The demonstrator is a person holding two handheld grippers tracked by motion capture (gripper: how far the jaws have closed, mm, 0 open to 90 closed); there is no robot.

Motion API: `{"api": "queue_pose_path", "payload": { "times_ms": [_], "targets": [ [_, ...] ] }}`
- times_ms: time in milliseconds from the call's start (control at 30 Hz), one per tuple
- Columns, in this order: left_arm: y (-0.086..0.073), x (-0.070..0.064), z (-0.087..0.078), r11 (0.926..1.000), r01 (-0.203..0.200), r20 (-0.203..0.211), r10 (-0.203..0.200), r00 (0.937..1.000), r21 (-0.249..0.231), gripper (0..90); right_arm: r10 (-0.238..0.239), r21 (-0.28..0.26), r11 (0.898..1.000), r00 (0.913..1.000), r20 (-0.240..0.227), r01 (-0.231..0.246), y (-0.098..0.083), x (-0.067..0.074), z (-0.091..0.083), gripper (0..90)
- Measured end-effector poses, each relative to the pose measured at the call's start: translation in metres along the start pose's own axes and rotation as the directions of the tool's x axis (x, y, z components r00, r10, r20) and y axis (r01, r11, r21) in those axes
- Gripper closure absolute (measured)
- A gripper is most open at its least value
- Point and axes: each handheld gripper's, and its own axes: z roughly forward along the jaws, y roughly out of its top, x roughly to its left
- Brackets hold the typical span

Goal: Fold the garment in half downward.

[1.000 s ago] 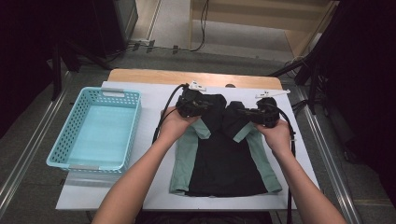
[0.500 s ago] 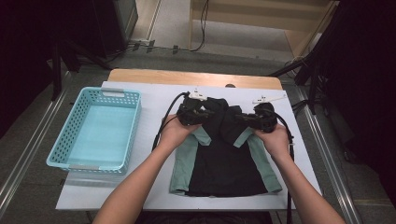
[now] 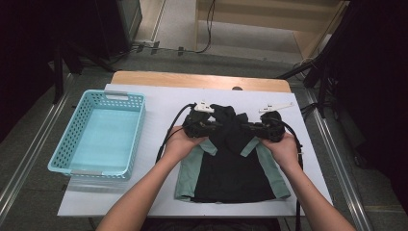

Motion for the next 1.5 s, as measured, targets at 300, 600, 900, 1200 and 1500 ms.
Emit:
{"api": "queue_pose_path", "payload": {
  "times_ms": [300, 600, 900, 1200, 1500],
  "targets": [
    [-0.011, -0.007, 0.001, 0.9999, -0.012, 0.025, 0.012, 0.9996, 0.012, 85.1, -0.011, 0.022, 1.000, 0.9999, -0.011, 0.011, -0.009, 0.008, -0.002, 79.6],
    [-0.020, -0.014, 0.000, 0.9992, -0.028, 0.042, 0.027, 0.9988, 0.030, 85.1, -0.013, 0.035, 0.999, 0.9996, -0.024, 0.014, -0.017, 0.013, -0.003, 79.6],
    [-0.028, -0.019, 0.000, 0.9984, -0.036, 0.062, 0.033, 0.9976, 0.044, 84.3, -0.028, 0.049, 0.998, 0.9991, -0.033, 0.030, -0.026, 0.018, -0.004, 79.3],
    [-0.039, -0.023, 0.000, 0.9964, -0.051, 0.085, 0.046, 0.9953, 0.067, 84.4, -0.039, 0.075, 0.996, 0.9980, -0.050, 0.043, -0.037, 0.024, -0.005, 79.3],
    [-0.048, -0.029, 0.000, 0.9932, -0.067, 0.105, 0.057, 0.9928, 0.095, 84.3, -0.048, 0.101, 0.993, 0.9967, -0.065, 0.055, -0.046, 0.028, -0.005, 79.3]
  ]
}}
